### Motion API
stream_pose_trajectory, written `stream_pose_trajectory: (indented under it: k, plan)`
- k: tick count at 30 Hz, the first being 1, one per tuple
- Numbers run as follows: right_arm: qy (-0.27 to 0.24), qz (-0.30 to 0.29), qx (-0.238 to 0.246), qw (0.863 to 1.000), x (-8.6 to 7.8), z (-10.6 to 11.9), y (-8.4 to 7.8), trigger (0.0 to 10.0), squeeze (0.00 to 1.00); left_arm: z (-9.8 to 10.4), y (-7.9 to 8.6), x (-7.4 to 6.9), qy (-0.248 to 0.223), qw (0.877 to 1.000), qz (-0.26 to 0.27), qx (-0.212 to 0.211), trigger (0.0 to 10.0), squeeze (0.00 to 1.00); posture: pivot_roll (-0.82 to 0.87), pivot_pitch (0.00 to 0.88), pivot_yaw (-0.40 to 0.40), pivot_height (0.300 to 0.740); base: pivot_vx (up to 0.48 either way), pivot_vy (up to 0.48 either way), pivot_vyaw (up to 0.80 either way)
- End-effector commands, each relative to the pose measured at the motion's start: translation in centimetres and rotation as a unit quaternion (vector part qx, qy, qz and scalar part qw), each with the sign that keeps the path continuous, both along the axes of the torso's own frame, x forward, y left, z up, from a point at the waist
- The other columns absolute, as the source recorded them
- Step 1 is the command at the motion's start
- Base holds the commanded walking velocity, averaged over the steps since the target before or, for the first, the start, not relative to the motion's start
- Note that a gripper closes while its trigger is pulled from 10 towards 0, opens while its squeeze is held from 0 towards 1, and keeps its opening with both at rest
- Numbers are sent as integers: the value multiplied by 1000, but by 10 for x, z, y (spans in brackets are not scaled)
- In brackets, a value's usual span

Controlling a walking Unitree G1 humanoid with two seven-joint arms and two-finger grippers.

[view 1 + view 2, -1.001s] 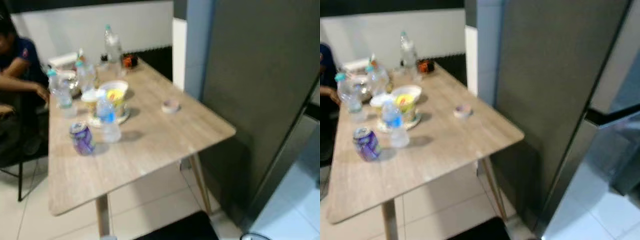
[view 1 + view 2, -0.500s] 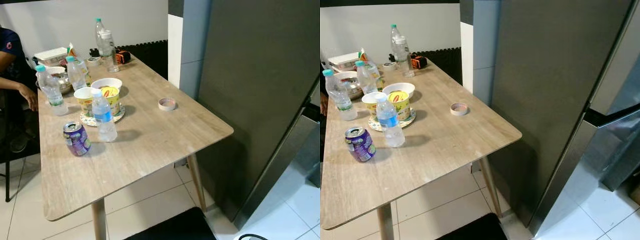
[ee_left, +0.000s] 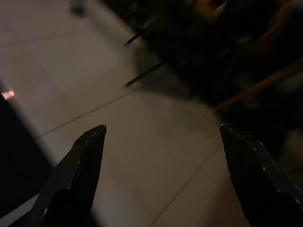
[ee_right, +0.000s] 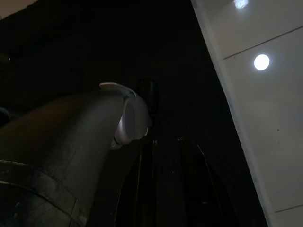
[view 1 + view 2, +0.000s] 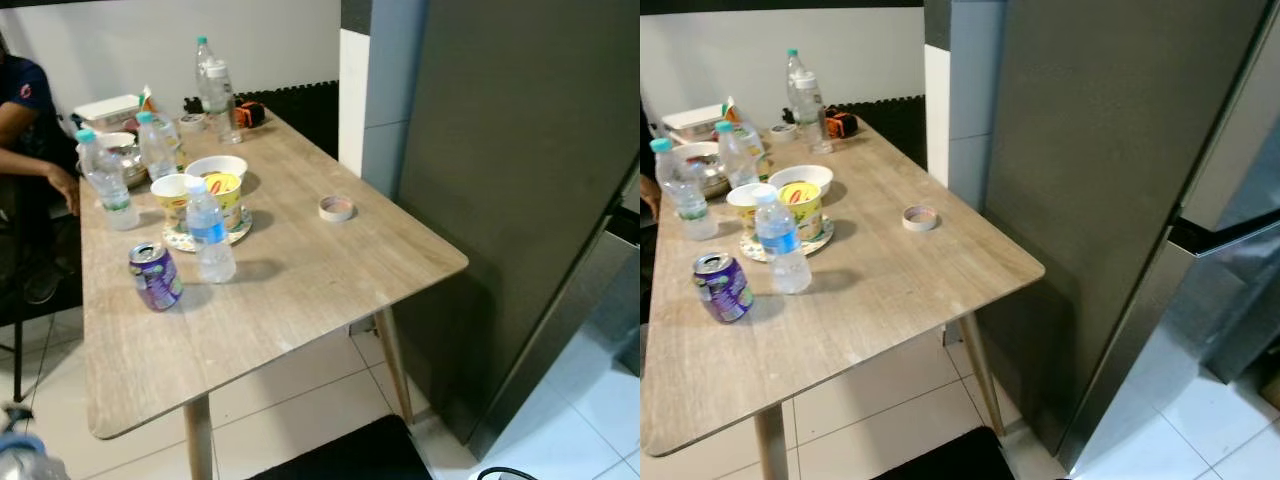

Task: Restocking fridge

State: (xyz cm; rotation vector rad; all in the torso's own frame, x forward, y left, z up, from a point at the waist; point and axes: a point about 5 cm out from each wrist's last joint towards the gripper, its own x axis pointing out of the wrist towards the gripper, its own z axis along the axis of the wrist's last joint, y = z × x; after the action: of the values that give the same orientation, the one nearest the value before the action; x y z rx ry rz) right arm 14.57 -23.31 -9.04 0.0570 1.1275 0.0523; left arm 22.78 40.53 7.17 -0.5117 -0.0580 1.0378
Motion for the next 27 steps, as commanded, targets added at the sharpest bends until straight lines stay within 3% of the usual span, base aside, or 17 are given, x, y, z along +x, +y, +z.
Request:
stream_pose_trajectory:
  k: [1,2,5,10,12,13,14,15,16,17,18,19,20,22,23,24,27]
  plan:
    - [-2,-1,1,1000,1,0,1,10000,0,30,9,12,-31,998,-14,54,10000,1000,-94,0,13,740,0,0,0]
    - [-2,-1,1,1000,1,0,1,10000,0,30,9,12,-31,998,-14,54,10000,1000,-94,0,13,740,0,0,0]
    - [-2,0,2,1000,1,0,2,10000,0,83,-3,53,-123,982,-81,119,10000,1000,-94,0,13,740,0,0,0]
    - [-2,1,3,1000,1,0,3,10000,0,103,-15,72,-158,969,-124,144,10000,1000,-96,0,19,740,0,0,0]
    - [-3,0,5,1000,1,-1,4,10000,0,125,-39,95,-193,949,-177,175,10000,1000,-97,0,21,740,0,0,0]
    - [-3,0,5,1000,2,-1,5,10000,0,137,-52,105,-209,936,-205,197,10000,867,-101,0,23,740,0,0,0]
    - [-3,0,5,1000,2,-1,5,10000,0,137,-52,105,-209,936,-205,197,10000,867,-101,0,23,740,0,0,0]
    - [-3,-1,6,1000,2,-1,6,10000,0,153,-73,118,-229,911,-252,233,10000,75,-99,0,27,740,0,0,0]
    - [-3,-1,6,1000,2,-1,6,10000,0,153,-73,118,-229,911,-252,233,10000,75,-99,0,27,740,0,0,0]
    - [-3,-1,6,1000,2,-1,6,10000,0,161,-83,123,-236,897,-277,253,10000,0,-99,0,27,740,0,0,0]
    - [-3,-1,6,1000,2,-1,6,10000,0,161,-83,123,-236,897,-277,253,10000,0,-99,0,27,740,0,0,0]
    - [-3,-1,7,1000,1,-1,6,10000,0,167,-94,127,-242,881,-303,269,10000,0,-99,0,27,740,0,0,0]
    - [-3,-1,7,1000,1,-1,6,10000,0,167,-94,127,-242,881,-303,269,10000,0,-99,0,27,740,0,0,0]
    - [-1,-1,7,1000,0,-2,7,10000,0,178,-125,139,-250,837,-380,303,10000,0,-98,0,25,740,0,0,0]
    - [-1,-1,8,1000,0,-2,7,10000,0,181,-136,142,-253,823,-403,311,10000,0,-98,0,25,740,0,0,0]
    - [-1,-1,8,1000,0,-2,7,10000,0,181,-136,142,-253,823,-403,311,10000,0,-98,0,25,740,0,0,0]
    - [-1,0,8,1000,0,-2,7,10000,0,183,-153,149,-239,805,-437,322,10000,0,-99,0,25,740,0,0,0]
